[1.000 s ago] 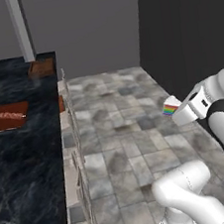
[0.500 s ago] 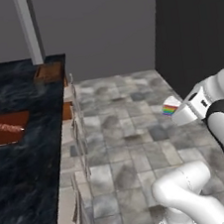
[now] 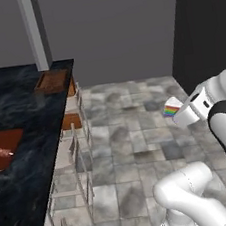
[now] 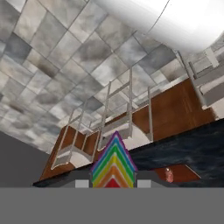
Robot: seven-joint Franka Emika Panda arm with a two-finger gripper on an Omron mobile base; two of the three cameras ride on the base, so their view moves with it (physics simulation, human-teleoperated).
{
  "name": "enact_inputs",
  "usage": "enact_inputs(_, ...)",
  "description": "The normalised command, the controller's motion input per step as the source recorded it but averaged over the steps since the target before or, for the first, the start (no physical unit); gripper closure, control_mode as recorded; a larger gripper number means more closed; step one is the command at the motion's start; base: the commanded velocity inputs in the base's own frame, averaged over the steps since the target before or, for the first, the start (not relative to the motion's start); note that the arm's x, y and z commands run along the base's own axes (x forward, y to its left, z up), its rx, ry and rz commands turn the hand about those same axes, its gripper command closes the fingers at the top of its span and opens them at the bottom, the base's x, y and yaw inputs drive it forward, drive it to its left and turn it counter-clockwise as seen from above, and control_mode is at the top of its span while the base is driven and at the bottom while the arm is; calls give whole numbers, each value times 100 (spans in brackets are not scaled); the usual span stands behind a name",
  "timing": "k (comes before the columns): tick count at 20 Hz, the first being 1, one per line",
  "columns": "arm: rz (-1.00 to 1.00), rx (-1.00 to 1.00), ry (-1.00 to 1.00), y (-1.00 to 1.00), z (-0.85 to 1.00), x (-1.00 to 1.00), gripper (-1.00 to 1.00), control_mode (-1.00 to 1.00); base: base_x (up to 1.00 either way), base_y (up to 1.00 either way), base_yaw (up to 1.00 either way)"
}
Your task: Take the cake and cupcake from the fridge and place them on the empty tray on the dining counter.
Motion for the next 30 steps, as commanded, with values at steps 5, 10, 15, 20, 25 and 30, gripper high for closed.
enact_inputs(5, 0, 0, 0, 0, 0, 0, 100, 100, 71, -56, 22)
enact_inputs(10, 0, 0, 0, 0, 0, 0, 100, 100, 68, -55, 22)
enact_inputs(15, 0, 0, 0, 0, 0, 0, 100, 100, 67, -53, 22)
enact_inputs(20, 0, 0, 0, 0, 0, 0, 100, 100, 69, -50, 22)
enact_inputs(25, 0, 0, 0, 0, 0, 0, 100, 100, 66, -48, 22)
enact_inputs(30, 0, 0, 0, 0, 0, 0, 100, 100, 63, -46, 23)
